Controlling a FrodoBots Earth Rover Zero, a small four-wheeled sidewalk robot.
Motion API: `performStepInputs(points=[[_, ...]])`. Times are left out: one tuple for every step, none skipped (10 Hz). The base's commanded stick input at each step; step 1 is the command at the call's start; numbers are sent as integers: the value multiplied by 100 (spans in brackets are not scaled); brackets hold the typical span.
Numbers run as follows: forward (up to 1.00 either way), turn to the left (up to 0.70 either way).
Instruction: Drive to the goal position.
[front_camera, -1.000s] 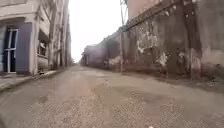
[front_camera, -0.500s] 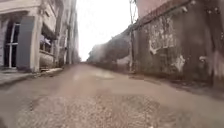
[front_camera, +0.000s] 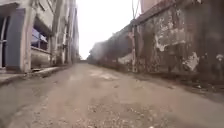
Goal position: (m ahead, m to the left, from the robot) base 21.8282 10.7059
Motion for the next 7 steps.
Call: performStepInputs(points=[[100, 0], [100, 0], [100, 0], [100, 0], [100, 0], [100, 0], [100, 9]])
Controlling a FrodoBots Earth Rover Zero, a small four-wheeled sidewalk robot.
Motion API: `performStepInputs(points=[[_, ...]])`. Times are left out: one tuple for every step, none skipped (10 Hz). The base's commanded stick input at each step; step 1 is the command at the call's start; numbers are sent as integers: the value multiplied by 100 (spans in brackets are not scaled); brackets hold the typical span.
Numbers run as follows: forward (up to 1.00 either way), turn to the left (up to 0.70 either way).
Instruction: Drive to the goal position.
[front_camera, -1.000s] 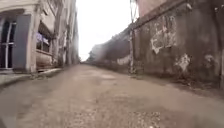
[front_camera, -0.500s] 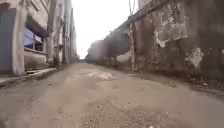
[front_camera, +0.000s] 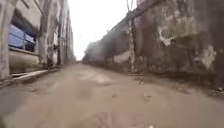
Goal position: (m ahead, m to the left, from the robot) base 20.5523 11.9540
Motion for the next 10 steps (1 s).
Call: performStepInputs(points=[[100, 27], [100, 27], [100, 20], [100, 5], [100, 0], [100, 0], [100, 0], [100, 10], [100, 26], [100, 27]])
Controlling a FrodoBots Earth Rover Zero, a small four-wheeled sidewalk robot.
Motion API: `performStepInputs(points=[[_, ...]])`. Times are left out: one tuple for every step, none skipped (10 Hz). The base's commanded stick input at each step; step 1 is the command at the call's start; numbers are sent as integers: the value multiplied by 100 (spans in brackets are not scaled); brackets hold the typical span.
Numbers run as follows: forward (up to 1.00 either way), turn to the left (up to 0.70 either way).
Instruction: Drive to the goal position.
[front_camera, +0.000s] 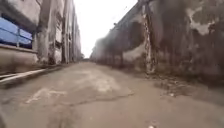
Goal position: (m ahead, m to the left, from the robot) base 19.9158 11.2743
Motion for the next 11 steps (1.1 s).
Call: performStepInputs(points=[[100, 21], [100, 6], [100, 0], [100, 0], [100, 0], [100, 0], [100, 0], [100, 0], [100, 0], [100, 0], [100, 16]])
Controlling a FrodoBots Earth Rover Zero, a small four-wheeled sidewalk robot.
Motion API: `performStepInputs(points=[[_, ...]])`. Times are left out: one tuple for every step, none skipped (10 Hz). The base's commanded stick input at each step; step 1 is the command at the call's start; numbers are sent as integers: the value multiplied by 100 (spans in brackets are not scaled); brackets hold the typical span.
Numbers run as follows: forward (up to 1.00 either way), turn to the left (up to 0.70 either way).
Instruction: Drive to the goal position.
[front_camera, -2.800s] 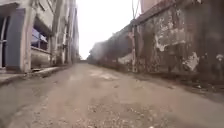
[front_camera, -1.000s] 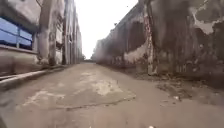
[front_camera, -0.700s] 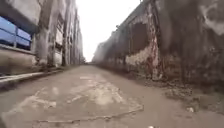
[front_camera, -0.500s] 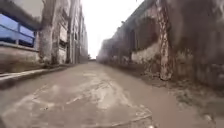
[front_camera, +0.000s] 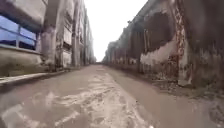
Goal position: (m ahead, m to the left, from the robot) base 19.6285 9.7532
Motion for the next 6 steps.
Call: performStepInputs(points=[[100, 27], [100, 27], [100, 0], [100, 0], [100, 0], [100, 0]])
